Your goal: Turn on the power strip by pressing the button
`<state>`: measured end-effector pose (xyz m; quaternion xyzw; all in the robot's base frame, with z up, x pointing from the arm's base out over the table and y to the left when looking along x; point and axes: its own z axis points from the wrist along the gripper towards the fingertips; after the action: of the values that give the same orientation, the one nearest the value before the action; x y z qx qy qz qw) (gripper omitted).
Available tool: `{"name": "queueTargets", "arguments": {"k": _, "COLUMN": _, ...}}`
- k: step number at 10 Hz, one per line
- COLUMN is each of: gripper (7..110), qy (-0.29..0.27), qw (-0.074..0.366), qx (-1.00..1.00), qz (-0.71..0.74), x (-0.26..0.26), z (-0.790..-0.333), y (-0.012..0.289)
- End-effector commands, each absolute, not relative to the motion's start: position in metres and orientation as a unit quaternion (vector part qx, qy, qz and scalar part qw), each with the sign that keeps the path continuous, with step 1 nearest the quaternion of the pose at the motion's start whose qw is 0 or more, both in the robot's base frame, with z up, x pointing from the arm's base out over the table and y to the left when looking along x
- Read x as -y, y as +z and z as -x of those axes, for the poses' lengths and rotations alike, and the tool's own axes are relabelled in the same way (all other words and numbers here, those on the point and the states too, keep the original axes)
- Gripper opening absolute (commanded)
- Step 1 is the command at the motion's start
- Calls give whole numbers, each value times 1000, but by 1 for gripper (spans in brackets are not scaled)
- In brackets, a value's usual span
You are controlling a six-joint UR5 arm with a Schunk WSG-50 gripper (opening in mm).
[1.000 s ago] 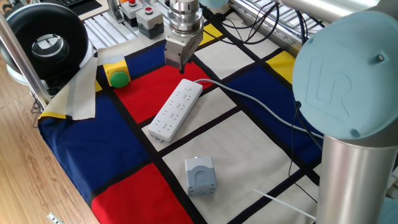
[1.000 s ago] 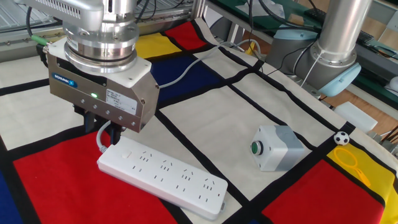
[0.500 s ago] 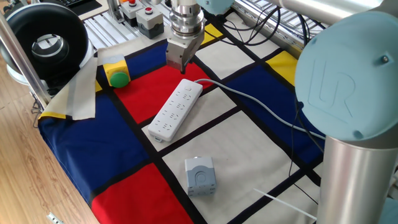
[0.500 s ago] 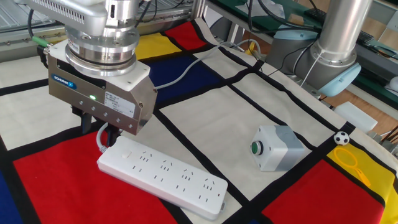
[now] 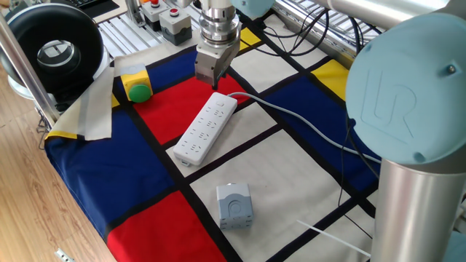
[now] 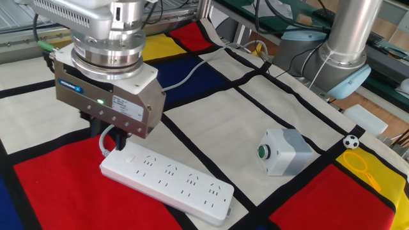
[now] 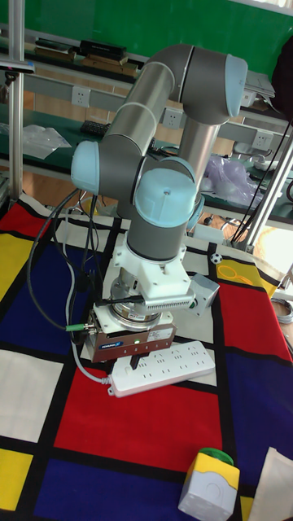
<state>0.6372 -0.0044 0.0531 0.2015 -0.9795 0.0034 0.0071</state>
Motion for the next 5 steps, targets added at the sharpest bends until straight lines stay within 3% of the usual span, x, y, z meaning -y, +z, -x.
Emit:
{"name": "queueTargets", "arguments": {"k": 1, "gripper": 66, "qy": -8, "qw": 29, "qx": 978, "qz": -206, "x": 2, "z": -625, "y": 54}}
{"name": "queueTargets", "arguments": {"k": 5, "gripper": 66, "qy": -13, "qw": 31, "qx": 974, "qz": -224, "x": 0, "z": -624, "y": 54}}
